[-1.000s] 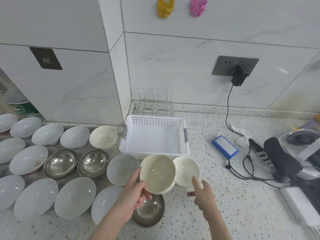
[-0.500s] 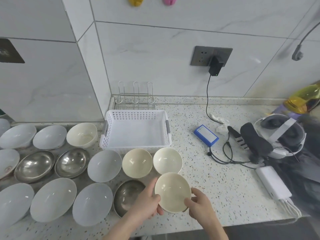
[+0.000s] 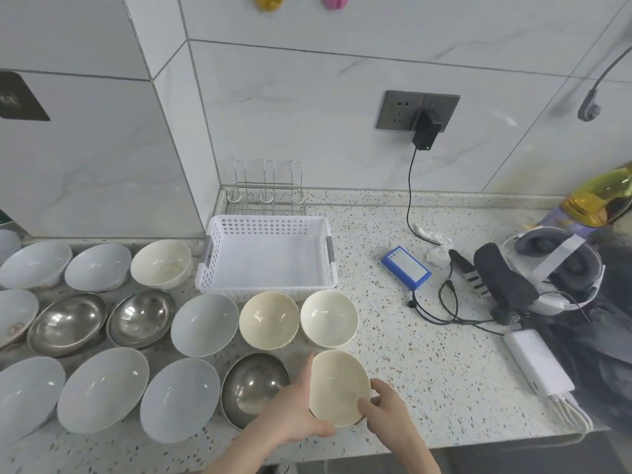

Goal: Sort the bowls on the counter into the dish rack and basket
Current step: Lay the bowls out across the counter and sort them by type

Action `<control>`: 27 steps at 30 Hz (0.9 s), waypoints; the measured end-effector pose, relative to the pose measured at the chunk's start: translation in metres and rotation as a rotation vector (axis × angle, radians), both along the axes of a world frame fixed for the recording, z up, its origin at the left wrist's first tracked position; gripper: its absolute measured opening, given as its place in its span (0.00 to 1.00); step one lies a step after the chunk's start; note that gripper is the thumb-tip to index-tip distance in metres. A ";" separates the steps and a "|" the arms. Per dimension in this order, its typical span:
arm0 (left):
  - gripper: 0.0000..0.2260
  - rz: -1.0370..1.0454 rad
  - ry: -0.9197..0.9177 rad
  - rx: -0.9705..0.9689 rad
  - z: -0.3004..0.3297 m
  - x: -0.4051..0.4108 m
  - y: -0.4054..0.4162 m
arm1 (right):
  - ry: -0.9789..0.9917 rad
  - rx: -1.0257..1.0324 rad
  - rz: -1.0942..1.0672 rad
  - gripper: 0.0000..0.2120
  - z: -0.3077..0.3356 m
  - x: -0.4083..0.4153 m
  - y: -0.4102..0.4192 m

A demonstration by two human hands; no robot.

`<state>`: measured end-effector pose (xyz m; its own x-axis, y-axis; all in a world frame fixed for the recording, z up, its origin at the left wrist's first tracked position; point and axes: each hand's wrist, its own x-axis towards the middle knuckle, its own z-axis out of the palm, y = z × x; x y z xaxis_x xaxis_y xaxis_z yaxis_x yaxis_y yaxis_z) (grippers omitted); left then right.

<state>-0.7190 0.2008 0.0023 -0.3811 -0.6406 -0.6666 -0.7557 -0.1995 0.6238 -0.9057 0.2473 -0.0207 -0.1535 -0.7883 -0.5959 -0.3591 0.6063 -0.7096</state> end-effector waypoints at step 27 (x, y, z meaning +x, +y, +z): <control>0.04 0.531 0.208 -0.373 0.019 0.196 0.005 | 0.411 -0.229 0.117 0.06 0.088 0.136 -0.045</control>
